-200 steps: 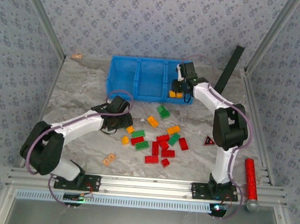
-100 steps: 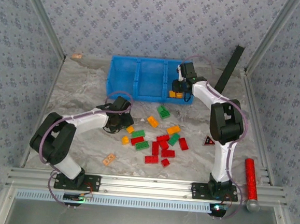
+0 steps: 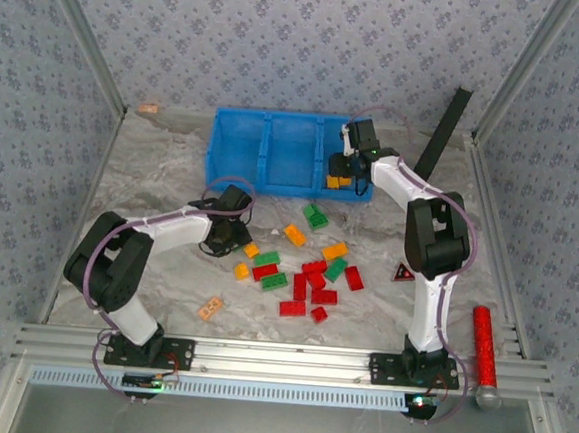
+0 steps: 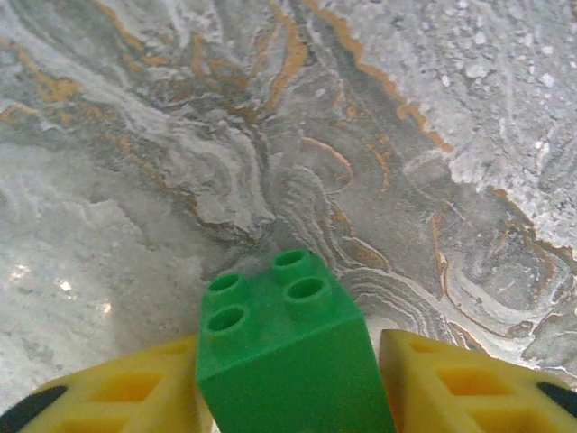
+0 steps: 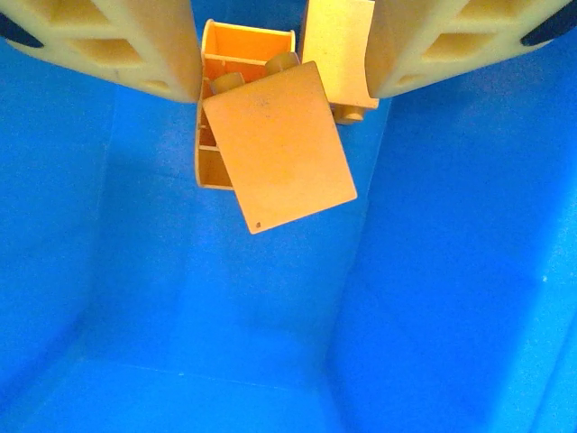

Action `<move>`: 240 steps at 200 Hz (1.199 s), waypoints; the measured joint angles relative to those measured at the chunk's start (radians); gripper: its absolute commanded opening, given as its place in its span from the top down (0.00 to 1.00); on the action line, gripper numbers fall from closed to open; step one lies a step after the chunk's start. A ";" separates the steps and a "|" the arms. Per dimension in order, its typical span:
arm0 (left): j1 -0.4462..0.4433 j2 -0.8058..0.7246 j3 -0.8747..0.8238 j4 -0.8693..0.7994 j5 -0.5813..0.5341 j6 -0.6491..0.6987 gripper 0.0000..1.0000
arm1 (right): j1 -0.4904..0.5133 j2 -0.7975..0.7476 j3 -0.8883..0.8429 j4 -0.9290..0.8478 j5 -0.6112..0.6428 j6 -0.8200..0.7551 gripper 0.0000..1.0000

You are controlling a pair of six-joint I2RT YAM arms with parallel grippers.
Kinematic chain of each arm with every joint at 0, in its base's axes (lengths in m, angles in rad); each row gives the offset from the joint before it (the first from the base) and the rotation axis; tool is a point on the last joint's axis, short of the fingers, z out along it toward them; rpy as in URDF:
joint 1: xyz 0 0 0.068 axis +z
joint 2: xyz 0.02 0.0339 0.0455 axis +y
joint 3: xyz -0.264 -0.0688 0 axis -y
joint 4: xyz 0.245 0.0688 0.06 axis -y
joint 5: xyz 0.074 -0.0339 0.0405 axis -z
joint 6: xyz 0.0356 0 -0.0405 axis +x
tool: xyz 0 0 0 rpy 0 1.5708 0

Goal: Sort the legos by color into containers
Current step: Pick up the lego from the center of the table, then place the lego in the container.

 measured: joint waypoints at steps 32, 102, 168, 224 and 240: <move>0.000 0.005 0.002 0.019 0.015 0.011 0.71 | 0.005 -0.066 -0.050 0.002 0.000 0.000 0.47; 0.000 -0.014 0.073 -0.073 -0.033 0.107 0.78 | 0.011 -0.396 -0.309 -0.002 0.000 0.038 0.41; 0.000 -0.017 0.434 -0.177 -0.179 0.332 0.78 | 0.011 -0.728 -0.645 -0.056 -0.026 0.196 0.39; 0.046 0.119 0.631 -0.177 -0.217 0.447 0.78 | -0.006 -0.803 -0.792 -0.016 -0.109 0.427 0.34; 0.069 0.179 0.661 -0.172 -0.214 0.455 0.78 | 0.017 -0.802 -0.840 -0.008 -0.112 0.509 0.34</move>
